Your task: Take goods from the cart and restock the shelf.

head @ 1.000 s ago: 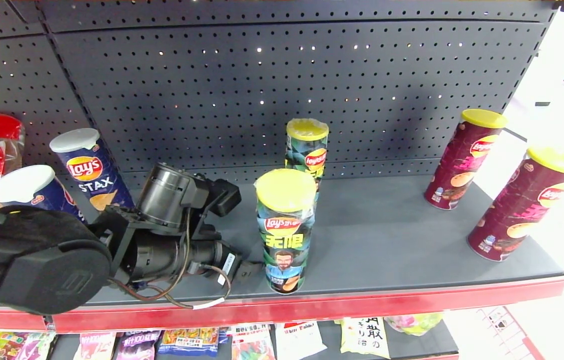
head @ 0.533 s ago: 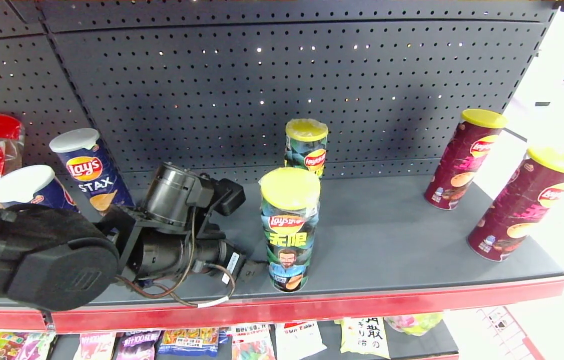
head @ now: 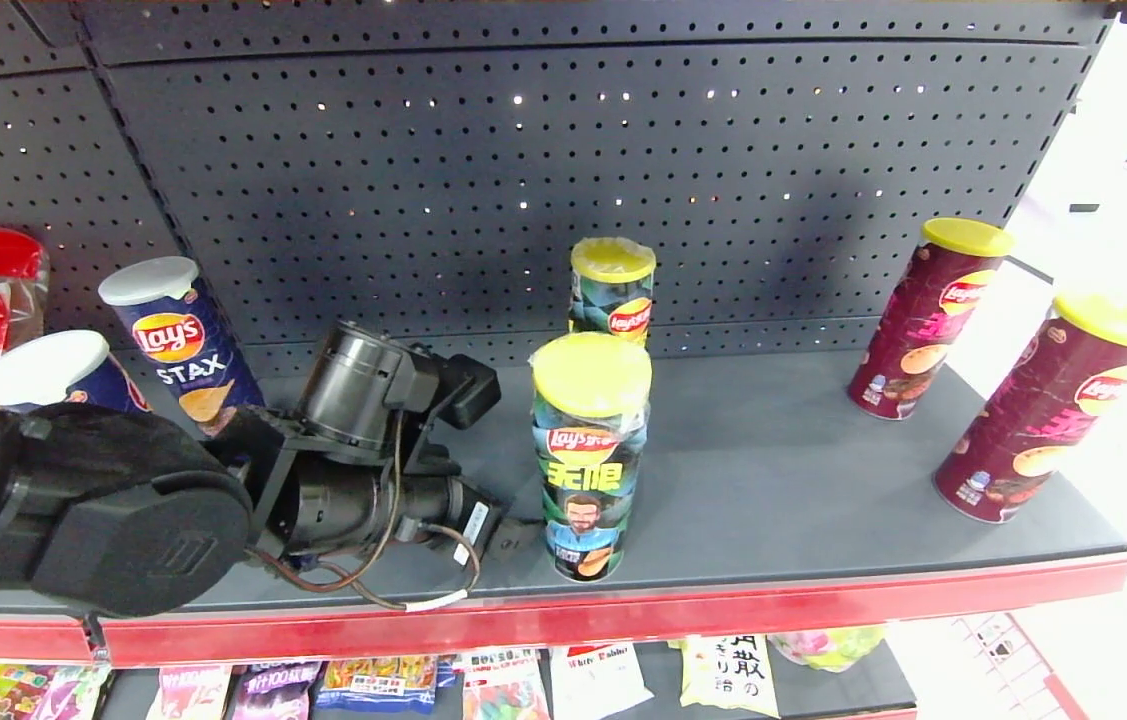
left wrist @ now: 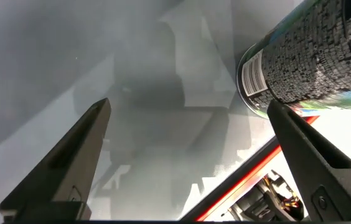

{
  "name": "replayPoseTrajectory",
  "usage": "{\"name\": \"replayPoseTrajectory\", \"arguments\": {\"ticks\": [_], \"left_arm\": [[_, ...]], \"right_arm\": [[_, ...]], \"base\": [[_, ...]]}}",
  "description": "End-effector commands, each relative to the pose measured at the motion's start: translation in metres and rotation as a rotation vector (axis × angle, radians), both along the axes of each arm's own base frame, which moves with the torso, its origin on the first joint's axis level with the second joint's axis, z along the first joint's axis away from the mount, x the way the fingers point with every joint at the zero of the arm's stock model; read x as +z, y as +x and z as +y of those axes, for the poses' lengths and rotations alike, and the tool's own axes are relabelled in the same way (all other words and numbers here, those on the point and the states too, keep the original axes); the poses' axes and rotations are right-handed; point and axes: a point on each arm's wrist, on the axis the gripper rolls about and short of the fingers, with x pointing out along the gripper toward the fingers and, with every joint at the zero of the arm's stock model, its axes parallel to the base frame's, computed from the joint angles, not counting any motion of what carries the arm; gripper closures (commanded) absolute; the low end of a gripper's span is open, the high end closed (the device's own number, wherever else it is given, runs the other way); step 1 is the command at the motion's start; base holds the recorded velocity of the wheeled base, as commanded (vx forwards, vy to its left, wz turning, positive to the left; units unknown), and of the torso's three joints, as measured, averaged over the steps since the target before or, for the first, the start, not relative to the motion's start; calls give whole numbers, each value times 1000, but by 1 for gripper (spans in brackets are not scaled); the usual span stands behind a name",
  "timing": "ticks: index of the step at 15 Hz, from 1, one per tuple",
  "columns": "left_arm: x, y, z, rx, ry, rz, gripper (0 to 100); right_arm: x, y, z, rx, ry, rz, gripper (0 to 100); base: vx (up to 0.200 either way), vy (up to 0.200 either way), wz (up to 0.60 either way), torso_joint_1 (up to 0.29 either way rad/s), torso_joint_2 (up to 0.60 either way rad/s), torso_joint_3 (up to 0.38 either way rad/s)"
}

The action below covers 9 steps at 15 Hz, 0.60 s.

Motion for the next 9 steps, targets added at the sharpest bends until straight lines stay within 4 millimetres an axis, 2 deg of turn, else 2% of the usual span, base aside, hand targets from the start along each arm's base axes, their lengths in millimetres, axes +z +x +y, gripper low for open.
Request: {"name": "replayPoseTrajectory", "arguments": {"ticks": [1, 9], "left_arm": [[0, 0, 0, -1, 0, -1, 0], [1, -3, -4, -21, -6, 2, 0]], "right_arm": [[0, 1, 0, 1, -2, 4, 0], [0, 1, 0, 1, -2, 4, 0]], "base": [[0, 0, 0, 0, 0, 0], [0, 0, 0, 0, 0, 0]]}}
